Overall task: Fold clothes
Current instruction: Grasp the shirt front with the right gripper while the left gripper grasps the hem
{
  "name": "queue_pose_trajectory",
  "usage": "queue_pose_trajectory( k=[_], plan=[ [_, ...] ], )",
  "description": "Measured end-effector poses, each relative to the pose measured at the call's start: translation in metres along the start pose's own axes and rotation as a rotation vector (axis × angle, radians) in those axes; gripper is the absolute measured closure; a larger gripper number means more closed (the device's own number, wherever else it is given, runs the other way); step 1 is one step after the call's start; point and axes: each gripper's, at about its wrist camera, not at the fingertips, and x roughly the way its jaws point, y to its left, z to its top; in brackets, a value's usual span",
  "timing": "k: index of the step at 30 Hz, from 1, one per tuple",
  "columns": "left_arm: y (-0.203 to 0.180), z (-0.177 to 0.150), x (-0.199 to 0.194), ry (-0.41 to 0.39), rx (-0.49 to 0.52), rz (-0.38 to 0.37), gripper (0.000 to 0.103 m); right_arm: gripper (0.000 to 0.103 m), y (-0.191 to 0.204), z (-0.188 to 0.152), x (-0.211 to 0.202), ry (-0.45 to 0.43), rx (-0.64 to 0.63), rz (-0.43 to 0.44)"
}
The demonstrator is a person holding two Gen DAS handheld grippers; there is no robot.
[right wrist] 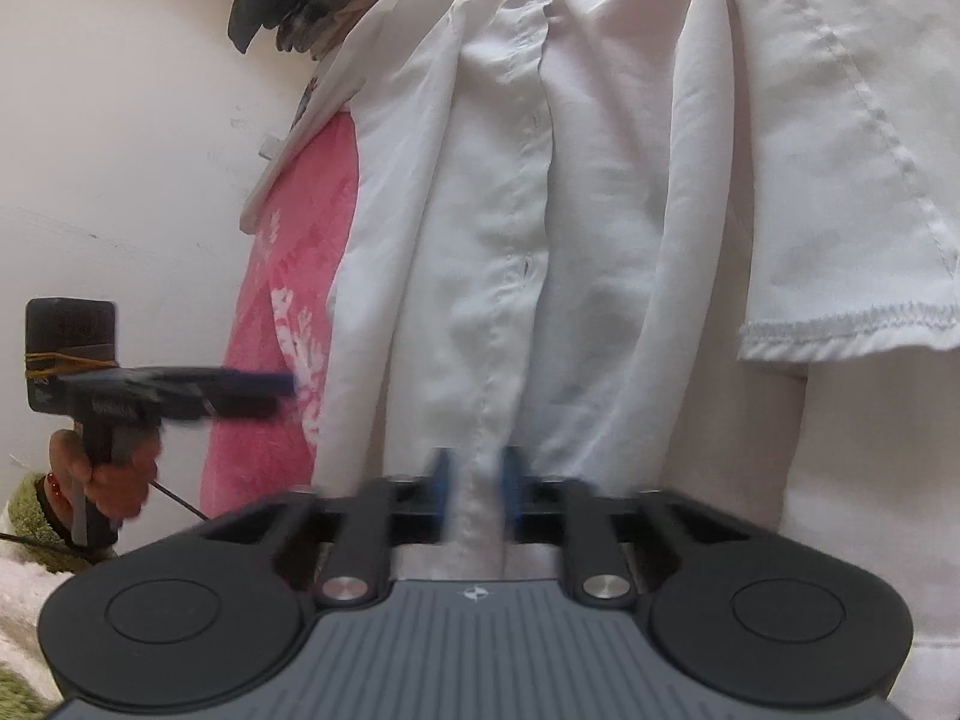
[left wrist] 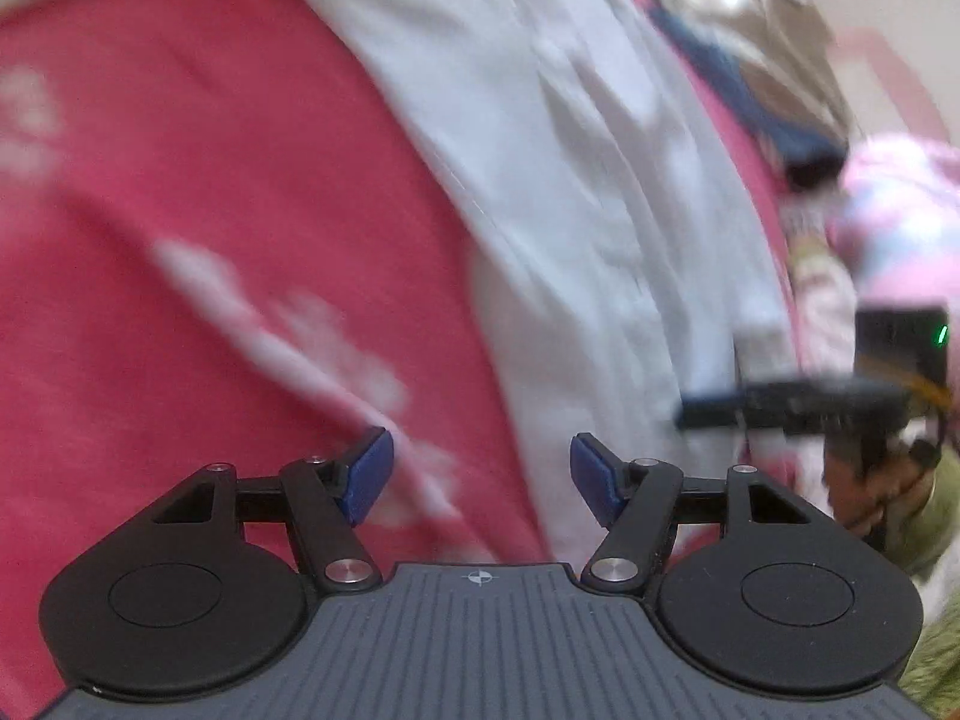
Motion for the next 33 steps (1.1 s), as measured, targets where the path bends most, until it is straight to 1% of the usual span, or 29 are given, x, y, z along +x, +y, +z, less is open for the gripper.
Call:
queue_pose_trajectory(
  k=[3, 5, 7, 8, 10, 14, 15, 17, 18, 19, 20, 21, 22, 24, 27, 31, 33],
  plan=[
    [-0.031, -0.006, 0.031, 0.074, 0.079, -0.12, 0.037, 0.102, 0.003, -0.003, -0.011, -0.035, -0.021, -0.019],
    [-0.028, -0.005, 0.031, 0.076, 0.039, -0.145, 0.037, 0.102, 0.0, -0.003, -0.022, -0.06, -0.018, -0.047],
    [-0.017, -0.005, 0.032, 0.079, 0.001, -0.165, 0.039, 0.102, -0.004, -0.003, -0.032, -0.084, -0.014, -0.072],
    [-0.016, -0.006, 0.032, 0.08, -0.004, -0.165, 0.04, 0.102, -0.006, -0.003, -0.034, -0.087, -0.005, -0.072],
    [-0.02, -0.011, 0.031, 0.083, 0.002, -0.167, 0.042, 0.102, -0.012, -0.003, -0.037, -0.095, 0.014, -0.07],
    [-0.026, -0.012, 0.026, 0.109, 0.03, -0.229, 0.043, 0.102, -0.023, -0.003, -0.044, -0.109, 0.052, -0.067],
    [-0.029, -0.013, 0.028, 0.117, 0.04, -0.233, 0.043, 0.102, -0.025, -0.003, -0.045, -0.113, 0.061, -0.066],
    [-0.033, -0.014, 0.036, 0.131, 0.028, -0.211, 0.043, 0.102, -0.031, -0.003, -0.048, -0.12, 0.079, -0.064],
    [-0.034, -0.014, 0.04, 0.138, 0.022, -0.2, 0.046, 0.102, -0.032, -0.003, -0.049, -0.119, 0.085, -0.061],
    [-0.035, -0.014, 0.044, 0.143, 0.013, -0.189, 0.059, 0.102, -0.033, -0.004, -0.049, -0.118, 0.09, -0.058],
    [-0.031, -0.014, 0.046, 0.144, -0.018, -0.177, 0.065, 0.102, -0.033, -0.004, -0.049, -0.116, 0.091, -0.055],
    [-0.025, -0.015, 0.044, 0.144, -0.047, -0.179, 0.078, 0.102, -0.033, -0.004, -0.049, -0.115, 0.092, -0.052],
    [-0.02, -0.016, 0.042, 0.143, -0.075, -0.181, 0.094, 0.102, -0.031, -0.004, -0.05, -0.116, 0.092, -0.042],
    [-0.01, -0.018, 0.03, 0.129, -0.111, -0.182, 0.1, 0.102, -0.029, -0.004, -0.053, -0.12, 0.094, -0.021],
    [0.004, -0.025, 0.003, 0.101, -0.144, -0.186, 0.101, 0.102, -0.026, -0.004, -0.059, -0.124, 0.104, 0.023],
    [0.024, -0.033, -0.016, 0.097, -0.155, -0.105, 0.101, 0.102, -0.028, -0.004, -0.058, -0.108, 0.102, 0.014],
    [0.031, -0.038, -0.015, 0.118, -0.15, -0.072, 0.1, 0.102, -0.033, -0.005, -0.051, -0.082, 0.118, 0.003]
  ],
)
